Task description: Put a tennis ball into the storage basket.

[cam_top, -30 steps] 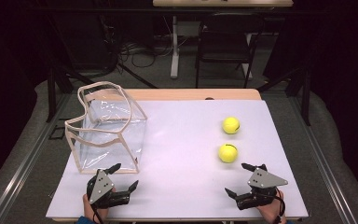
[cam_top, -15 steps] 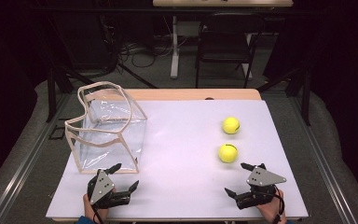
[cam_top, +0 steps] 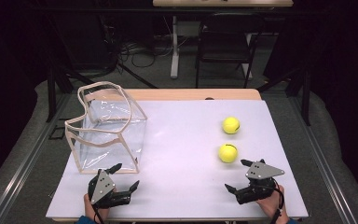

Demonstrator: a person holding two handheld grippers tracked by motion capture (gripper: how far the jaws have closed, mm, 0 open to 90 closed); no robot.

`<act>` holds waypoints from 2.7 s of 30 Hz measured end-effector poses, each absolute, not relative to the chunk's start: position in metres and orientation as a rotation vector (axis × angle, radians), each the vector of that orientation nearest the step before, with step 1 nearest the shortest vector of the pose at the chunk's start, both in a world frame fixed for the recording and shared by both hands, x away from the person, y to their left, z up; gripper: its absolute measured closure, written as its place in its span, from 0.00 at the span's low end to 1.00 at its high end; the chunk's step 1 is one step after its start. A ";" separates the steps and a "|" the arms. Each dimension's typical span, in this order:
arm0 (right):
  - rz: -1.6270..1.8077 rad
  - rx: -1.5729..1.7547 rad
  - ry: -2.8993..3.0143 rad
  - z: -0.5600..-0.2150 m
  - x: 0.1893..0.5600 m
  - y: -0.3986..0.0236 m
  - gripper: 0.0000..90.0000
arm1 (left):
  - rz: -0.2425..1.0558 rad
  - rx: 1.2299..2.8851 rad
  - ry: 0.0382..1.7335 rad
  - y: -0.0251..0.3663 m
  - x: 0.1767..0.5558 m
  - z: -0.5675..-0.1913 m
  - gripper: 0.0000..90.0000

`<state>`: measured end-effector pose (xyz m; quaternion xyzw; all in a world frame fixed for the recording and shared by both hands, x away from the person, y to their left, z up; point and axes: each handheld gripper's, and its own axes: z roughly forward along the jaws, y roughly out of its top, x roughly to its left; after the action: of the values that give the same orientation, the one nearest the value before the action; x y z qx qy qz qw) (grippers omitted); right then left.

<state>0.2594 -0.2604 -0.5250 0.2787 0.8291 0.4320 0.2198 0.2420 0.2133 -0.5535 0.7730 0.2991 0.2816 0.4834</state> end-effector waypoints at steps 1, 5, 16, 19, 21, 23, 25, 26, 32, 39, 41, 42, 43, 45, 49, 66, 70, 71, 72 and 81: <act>1.198 0.773 2.293 -0.524 0.260 -0.260 0.00 | 0.686 1.884 0.728 0.213 0.242 -0.554 0.18; 1.191 0.781 2.295 -0.519 0.265 -0.260 0.00 | 0.686 1.887 0.724 0.213 0.243 -0.554 0.18; 1.173 0.837 2.303 -0.510 0.279 -0.258 0.00 | 0.689 1.886 0.723 0.213 0.243 -0.554 0.18; 1.170 0.849 2.311 -0.508 0.284 -0.257 0.00 | 0.688 1.886 0.722 0.213 0.243 -0.554 0.18; 1.165 0.856 2.317 -0.507 0.288 -0.256 0.00 | 0.688 1.886 0.723 0.213 0.243 -0.554 0.18; 1.160 0.859 2.320 -0.507 0.291 -0.254 0.00 | 0.687 1.886 0.722 0.213 0.243 -0.554 0.18; 1.153 0.866 2.327 -0.507 0.294 -0.253 0.00 | 0.689 1.885 0.722 0.213 0.243 -0.554 0.18; 1.152 0.867 2.331 -0.507 0.295 -0.253 0.00 | 0.689 1.888 0.722 0.213 0.243 -0.554 0.18; 1.140 0.890 2.351 -0.507 0.303 -0.251 0.00 | 0.690 1.889 0.722 0.213 0.243 -0.554 0.18; 1.124 0.916 2.361 -0.506 0.312 -0.250 0.00 | 0.690 1.888 0.724 0.213 0.243 -0.554 0.18; 1.114 0.923 2.363 -0.506 0.315 -0.251 0.00 | 0.688 1.890 0.723 0.213 0.243 -0.554 0.18; 1.115 0.933 2.360 -0.506 0.316 -0.251 0.00 | 0.687 1.890 0.722 0.213 0.243 -0.554 0.18; 1.113 0.938 2.359 -0.506 0.317 -0.251 0.00 | 0.687 1.891 0.722 0.213 0.243 -0.554 0.18; 1.110 0.944 2.360 -0.507 0.319 -0.251 0.00 | 0.690 1.891 0.722 0.213 0.243 -0.554 0.18; 1.096 0.966 2.366 -0.507 0.325 -0.251 0.00 | 0.688 1.891 0.724 0.213 0.243 -0.554 0.18; 1.041 1.027 2.402 -0.515 0.352 -0.245 0.00 | 0.689 1.892 0.720 0.213 0.243 -0.554 0.18; 1.036 1.049 2.404 -0.518 0.357 -0.245 0.00 | 0.687 1.892 0.721 0.213 0.243 -0.554 0.18; 1.030 1.052 2.407 -0.518 0.358 -0.245 0.00 | 0.687 1.892 0.720 0.212 0.243 -0.554 0.18; 1.028 1.061 2.410 -0.520 0.359 -0.245 0.00 | 0.687 1.893 0.718 0.212 0.243 -0.554 0.18; 1.023 1.110 2.423 -0.528 0.366 -0.247 0.00 | 0.683 1.895 0.720 0.212 0.243 -0.555 0.18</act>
<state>0.3663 -0.2469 -0.5276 0.3850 0.8400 0.3545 0.1430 0.2434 0.2123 -0.5548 0.7769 0.2954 0.2801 0.4803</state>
